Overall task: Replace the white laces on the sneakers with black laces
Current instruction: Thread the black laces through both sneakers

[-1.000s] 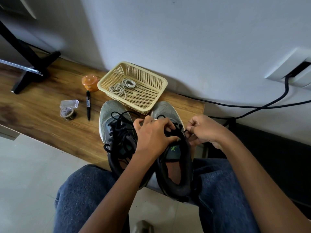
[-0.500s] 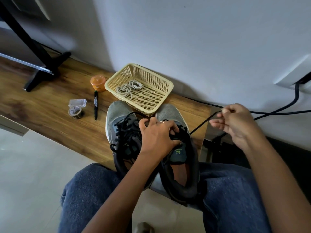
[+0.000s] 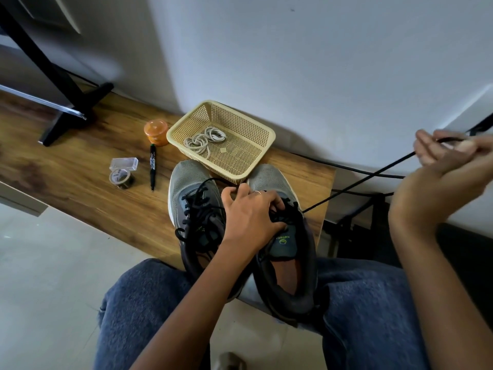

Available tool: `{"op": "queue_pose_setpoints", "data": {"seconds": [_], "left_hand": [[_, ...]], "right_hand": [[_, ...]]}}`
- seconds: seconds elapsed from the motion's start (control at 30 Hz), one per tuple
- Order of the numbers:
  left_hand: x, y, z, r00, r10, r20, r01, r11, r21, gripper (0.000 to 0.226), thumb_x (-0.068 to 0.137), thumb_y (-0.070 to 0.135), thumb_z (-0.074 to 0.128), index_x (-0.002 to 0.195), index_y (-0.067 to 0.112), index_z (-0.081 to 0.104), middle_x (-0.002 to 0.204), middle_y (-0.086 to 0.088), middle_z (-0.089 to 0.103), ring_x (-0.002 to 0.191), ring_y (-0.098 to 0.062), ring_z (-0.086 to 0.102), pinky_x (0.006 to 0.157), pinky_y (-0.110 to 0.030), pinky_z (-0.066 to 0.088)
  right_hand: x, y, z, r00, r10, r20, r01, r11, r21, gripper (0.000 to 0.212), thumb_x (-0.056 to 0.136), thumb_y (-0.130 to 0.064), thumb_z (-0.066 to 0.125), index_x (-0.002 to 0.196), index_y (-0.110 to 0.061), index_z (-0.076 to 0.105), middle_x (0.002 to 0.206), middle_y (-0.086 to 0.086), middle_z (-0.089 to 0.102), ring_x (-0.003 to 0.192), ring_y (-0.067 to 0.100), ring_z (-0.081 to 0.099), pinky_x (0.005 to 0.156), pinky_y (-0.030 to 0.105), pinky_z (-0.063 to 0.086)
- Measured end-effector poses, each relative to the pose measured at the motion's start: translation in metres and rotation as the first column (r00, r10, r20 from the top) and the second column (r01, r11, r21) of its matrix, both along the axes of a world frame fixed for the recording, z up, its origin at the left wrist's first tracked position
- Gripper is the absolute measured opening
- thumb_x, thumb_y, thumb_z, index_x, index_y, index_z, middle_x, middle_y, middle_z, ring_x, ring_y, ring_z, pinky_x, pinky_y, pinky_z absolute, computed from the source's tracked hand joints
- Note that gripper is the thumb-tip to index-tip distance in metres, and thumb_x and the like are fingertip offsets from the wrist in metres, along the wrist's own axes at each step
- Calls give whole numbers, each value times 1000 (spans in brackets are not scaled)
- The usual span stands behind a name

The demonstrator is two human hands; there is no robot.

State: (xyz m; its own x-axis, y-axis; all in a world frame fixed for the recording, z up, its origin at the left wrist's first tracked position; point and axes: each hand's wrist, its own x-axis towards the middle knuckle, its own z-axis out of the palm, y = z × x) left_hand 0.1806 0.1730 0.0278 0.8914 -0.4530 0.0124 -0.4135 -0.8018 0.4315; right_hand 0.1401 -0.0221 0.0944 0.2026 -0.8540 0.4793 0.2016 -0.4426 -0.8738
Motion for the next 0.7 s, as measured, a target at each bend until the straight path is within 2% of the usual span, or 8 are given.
{"op": "queue_pose_setpoints", "data": {"seconds": [0.17, 0.23, 0.3, 0.4, 0.47, 0.53, 0.63, 0.7], "left_hand": [[2, 1, 0, 999, -11, 46, 12, 1000, -20, 35, 72, 54, 72, 101, 37, 64, 98, 15, 56, 111, -13, 38, 101, -36, 14], [4, 4, -1, 996, -8, 84, 14, 998, -67, 33, 71, 54, 73, 98, 38, 64, 101, 15, 51, 110, -12, 38, 103, -38, 19], [7, 7, -1, 993, 30, 118, -15, 992, -127, 27, 74, 54, 71, 94, 36, 65, 100, 15, 49, 106, -11, 38, 101, -37, 21], [8, 9, 5, 980, 148, 131, -117, 968, -220, 22, 85, 55, 61, 86, 32, 64, 92, 16, 53, 96, -7, 39, 95, -33, 19], [8, 6, 12, 978, 203, 49, -179, 938, -297, 24, 92, 51, 52, 85, 29, 59, 84, 16, 60, 90, -5, 47, 98, -32, 20], [9, 4, 17, 972, 205, -119, -236, 870, -433, 21, 97, 43, 47, 85, 28, 54, 78, 14, 67, 76, 0, 56, 102, -41, 29], [11, 5, 19, 931, 196, -308, -346, 743, -573, 16, 99, 36, 45, 86, 30, 50, 79, 19, 71, 52, 8, 52, 94, -54, 43], [12, 8, 22, 935, 215, -280, -339, 769, -542, 14, 98, 39, 47, 88, 31, 53, 78, 15, 69, 56, 6, 53, 96, -56, 43]], "right_hand": [[2, 4, 3, 1000, 4, -8, -5, 985, -174, 12, 101, -15, 29, 100, -11, 40, 98, 13, 61, 89, 14, 68, 81, 25, 54], [2, 7, 1, 990, 77, -118, -100, 973, -206, 14, 100, -14, 33, 96, -25, 39, 85, 5, 61, 81, 19, 67, 76, 31, 56], [1, 9, -3, 928, 185, -323, -243, 958, -150, 16, 99, -13, 39, 92, -27, 42, 76, -4, 59, 72, 18, 66, 72, 36, 56], [1, 13, -14, 637, 368, -678, -454, 889, 56, 9, 98, -11, 46, 95, -17, 52, 81, 6, 64, 61, 10, 63, 64, 35, 55], [1, 18, -17, 374, 451, -810, -563, 805, 188, 11, 97, -11, 48, 96, -16, 58, 85, 4, 64, 70, 18, 63, 70, 39, 54], [0, 22, -18, 150, 487, -860, -638, 712, 293, 13, 97, -12, 50, 95, -18, 62, 81, -3, 62, 77, 24, 62, 75, 39, 51], [-1, 26, -18, -30, 469, -883, -703, 617, 353, 12, 95, -16, 55, 94, -20, 66, 75, -8, 57, 72, 13, 56, 61, 23, 41], [-2, 27, -17, -101, 461, -882, -719, 579, 384, 9, 92, -17, 59, 94, -21, 67, 73, -9, 55, 66, 5, 50, 53, 13, 34]]}}
